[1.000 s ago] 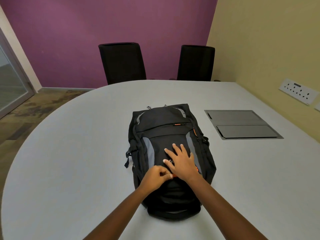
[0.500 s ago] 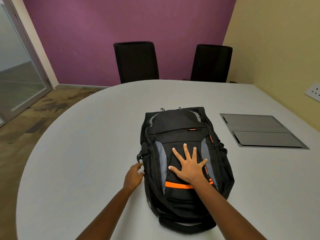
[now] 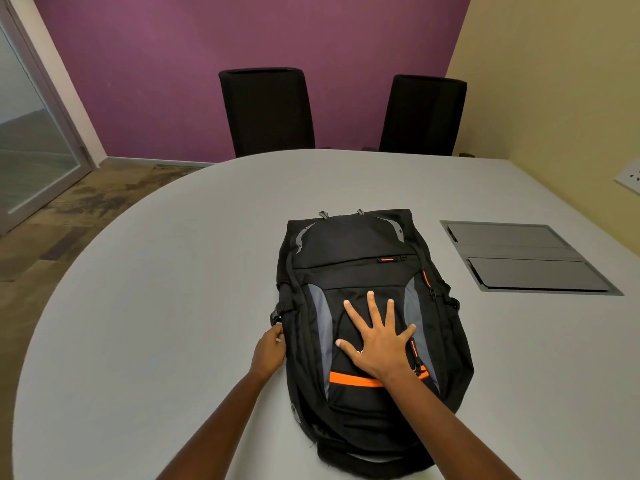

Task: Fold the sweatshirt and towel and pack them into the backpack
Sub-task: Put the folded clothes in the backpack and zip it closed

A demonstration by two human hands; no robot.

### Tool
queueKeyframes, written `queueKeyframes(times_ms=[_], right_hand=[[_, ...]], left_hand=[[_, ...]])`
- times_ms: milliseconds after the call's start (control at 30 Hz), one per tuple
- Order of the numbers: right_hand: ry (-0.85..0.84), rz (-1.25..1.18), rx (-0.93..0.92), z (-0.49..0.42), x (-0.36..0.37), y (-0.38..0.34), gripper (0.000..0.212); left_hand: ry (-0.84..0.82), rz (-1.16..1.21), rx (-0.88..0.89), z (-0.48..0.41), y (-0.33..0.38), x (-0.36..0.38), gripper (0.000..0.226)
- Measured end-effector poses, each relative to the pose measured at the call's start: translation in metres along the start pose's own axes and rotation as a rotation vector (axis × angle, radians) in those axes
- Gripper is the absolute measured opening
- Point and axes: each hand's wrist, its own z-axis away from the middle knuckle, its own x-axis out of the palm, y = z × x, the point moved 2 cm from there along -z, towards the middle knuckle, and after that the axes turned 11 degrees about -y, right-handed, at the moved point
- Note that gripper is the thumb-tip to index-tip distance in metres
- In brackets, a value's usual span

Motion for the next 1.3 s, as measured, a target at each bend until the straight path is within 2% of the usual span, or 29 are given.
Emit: queueKeyframes(times_ms=[67,200,300,467,667,833,1000,1100,1300], right_hand=[[-0.002,0.004,0.003,0.0,0.001,0.0,0.108],[-0.01,0.008,0.002,0.001,0.001,0.0,0.107],[-0.009,0.012,0.002,0.002,0.0,-0.001,0.092],[-0.016,0.002,-0.003,0.004,0.0,0.001,0.09],[0.021,-0.026,-0.012,0.002,0.005,0.003,0.091],[0.072,-0.045,-0.027,0.0,0.01,0.004,0.083],[0.052,0.022,0.068,-0.001,0.002,-0.002,0.087],[0.008,0.041,0.03,-0.004,0.013,0.002,0.078],[-0.011,0.053,0.038,0.0,0.01,-0.004,0.076]], left_hand=[[-0.036,0.074,0.011,0.001,0.0,0.001,0.026],[-0.088,0.183,0.009,0.001,0.005,0.002,0.035],[-0.064,0.263,0.031,-0.004,0.013,0.003,0.042],[-0.021,0.348,0.026,-0.016,0.013,0.003,0.032],[0.032,0.251,-0.017,-0.031,0.002,0.002,0.024],[0.132,0.032,0.015,-0.022,-0.001,-0.001,0.026],[0.156,-0.185,0.048,-0.004,-0.013,-0.009,0.025],[0.161,-0.283,0.042,0.008,-0.026,-0.011,0.024],[0.18,-0.41,0.023,0.034,-0.034,-0.007,0.024]])
